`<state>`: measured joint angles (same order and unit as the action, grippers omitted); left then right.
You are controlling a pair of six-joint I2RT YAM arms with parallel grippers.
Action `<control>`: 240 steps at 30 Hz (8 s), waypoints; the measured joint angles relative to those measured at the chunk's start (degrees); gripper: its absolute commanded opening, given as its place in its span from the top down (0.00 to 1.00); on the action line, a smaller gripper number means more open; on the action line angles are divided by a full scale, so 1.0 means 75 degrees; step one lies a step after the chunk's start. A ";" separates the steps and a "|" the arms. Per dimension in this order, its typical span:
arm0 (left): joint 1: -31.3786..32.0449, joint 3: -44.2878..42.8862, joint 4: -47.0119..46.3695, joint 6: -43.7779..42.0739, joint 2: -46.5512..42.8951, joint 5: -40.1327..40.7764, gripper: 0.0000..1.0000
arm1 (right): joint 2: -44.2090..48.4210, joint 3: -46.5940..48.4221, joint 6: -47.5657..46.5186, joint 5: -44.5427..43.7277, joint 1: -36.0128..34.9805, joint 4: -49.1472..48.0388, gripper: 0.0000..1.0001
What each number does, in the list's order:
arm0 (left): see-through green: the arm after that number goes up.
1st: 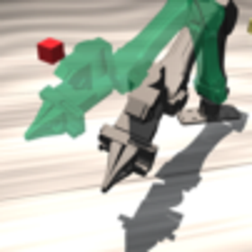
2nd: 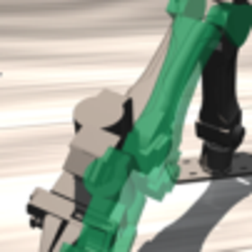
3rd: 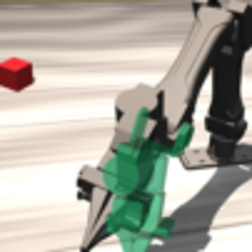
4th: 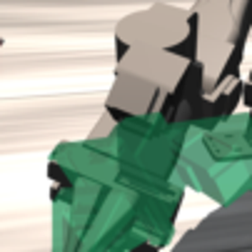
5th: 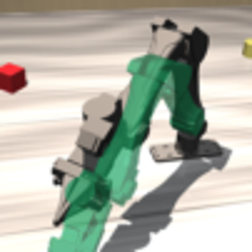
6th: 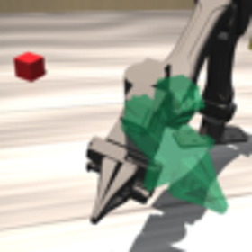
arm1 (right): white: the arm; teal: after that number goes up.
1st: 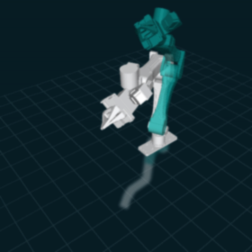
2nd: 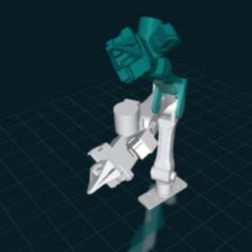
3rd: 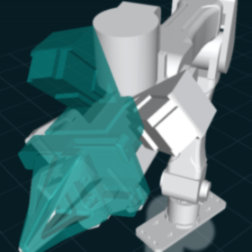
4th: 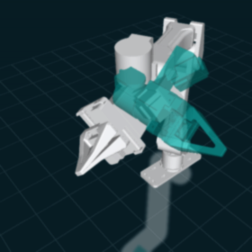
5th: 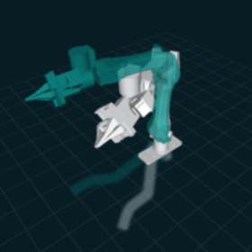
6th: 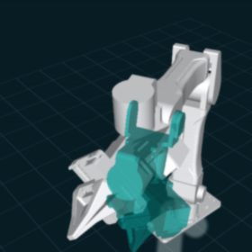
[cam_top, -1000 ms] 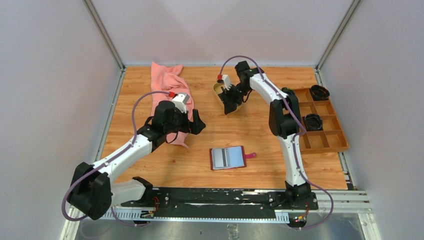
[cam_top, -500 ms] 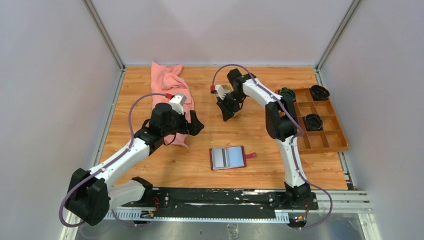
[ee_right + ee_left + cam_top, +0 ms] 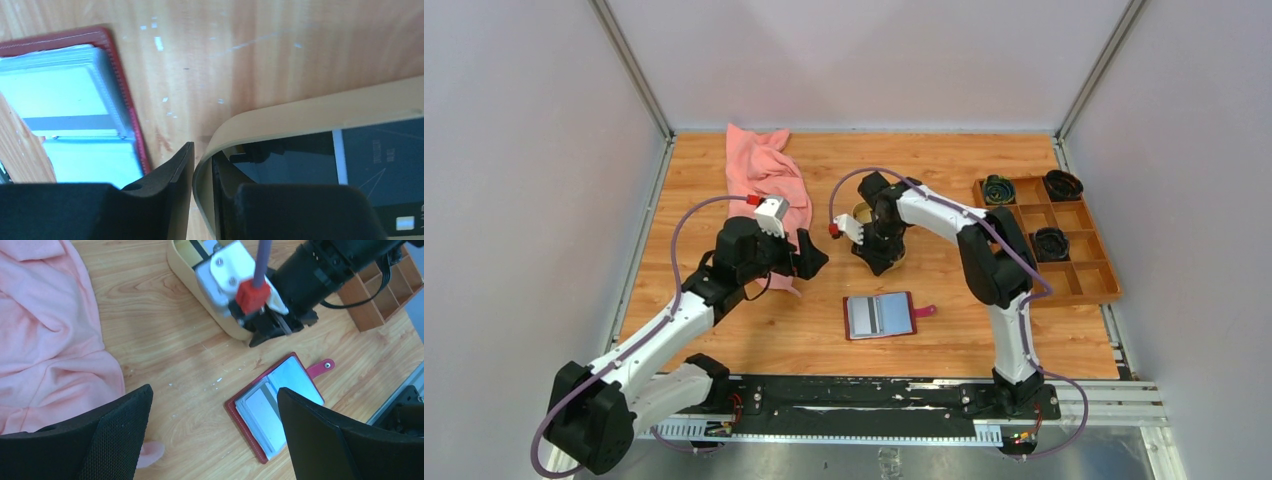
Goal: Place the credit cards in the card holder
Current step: Move the storage box to the center of the board, then pick up the credit card from the storage box.
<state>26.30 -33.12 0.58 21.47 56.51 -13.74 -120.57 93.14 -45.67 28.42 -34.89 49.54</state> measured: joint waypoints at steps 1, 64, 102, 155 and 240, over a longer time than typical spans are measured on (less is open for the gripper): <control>0.0000 0.0015 -0.0023 -0.0003 -0.0035 -0.0020 0.02 | 0.0128 -0.0178 -0.0140 -0.0023 -0.0114 -0.0020 0.77; 0.2253 -1.0247 0.5654 -0.6965 0.9690 0.1244 0.37 | 0.3296 -0.2014 -0.0618 0.4619 0.4159 0.0793 0.41; 0.2171 -1.0351 0.5706 -0.7411 0.9856 0.1003 0.20 | 0.3139 -0.2014 -0.0621 0.4619 0.4173 0.0799 0.41; 0.1341 -1.0319 0.5377 -0.6712 1.0022 -0.0105 0.56 | 0.3139 -0.2014 -0.0627 0.4823 0.4173 0.0831 0.42; 0.1740 -0.5377 -0.0778 -0.6618 0.7667 0.1373 0.18 | 0.3107 -0.2014 -0.0895 0.4951 0.4173 0.1148 0.42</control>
<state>39.35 -73.45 -5.26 -28.16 114.02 -3.44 -97.27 78.04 -52.38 65.56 -3.60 58.15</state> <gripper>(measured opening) 0.814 0.582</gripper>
